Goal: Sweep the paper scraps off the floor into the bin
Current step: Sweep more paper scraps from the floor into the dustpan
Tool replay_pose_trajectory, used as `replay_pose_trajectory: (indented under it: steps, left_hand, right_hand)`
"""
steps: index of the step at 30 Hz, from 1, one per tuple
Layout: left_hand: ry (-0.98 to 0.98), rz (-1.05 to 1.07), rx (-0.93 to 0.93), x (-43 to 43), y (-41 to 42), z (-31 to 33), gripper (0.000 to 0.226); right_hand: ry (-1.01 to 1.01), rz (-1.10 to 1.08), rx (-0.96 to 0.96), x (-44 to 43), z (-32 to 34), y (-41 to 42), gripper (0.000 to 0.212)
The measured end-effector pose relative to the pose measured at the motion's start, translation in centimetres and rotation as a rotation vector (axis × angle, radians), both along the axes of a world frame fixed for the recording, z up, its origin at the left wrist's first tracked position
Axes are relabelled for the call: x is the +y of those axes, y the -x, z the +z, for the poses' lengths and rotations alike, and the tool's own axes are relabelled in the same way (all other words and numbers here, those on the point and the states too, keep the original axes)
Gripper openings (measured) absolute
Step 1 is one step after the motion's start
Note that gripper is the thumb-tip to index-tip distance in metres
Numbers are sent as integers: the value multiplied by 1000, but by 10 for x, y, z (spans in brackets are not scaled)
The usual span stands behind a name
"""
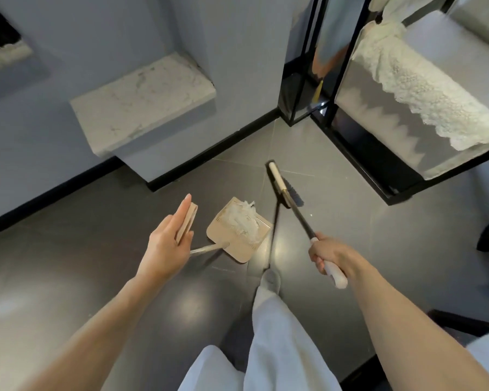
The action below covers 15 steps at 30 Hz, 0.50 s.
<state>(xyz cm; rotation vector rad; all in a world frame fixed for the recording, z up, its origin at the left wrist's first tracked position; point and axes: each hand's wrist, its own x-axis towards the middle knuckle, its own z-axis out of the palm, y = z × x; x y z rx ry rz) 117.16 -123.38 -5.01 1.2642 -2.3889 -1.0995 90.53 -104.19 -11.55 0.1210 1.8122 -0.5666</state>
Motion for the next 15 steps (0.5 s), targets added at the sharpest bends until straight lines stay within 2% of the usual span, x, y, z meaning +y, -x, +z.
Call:
replay_pose_trajectory:
  steps: [4, 6, 11, 15]
  left_hand:
    - [16, -31, 16, 20, -55, -3, 75]
    - [17, -41, 21, 30, -86, -4, 75]
    - [8, 31, 49, 60, -165, -7, 77]
    - [0, 116, 91, 85, -205, -4, 75]
  right_hand:
    - [0, 70, 0, 5, 6, -80, 74]
    - [14, 33, -54, 13, 8, -117, 72]
    - [74, -93, -115, 41, 38, -167, 46]
    - [117, -149, -46, 58, 48, -192, 52]
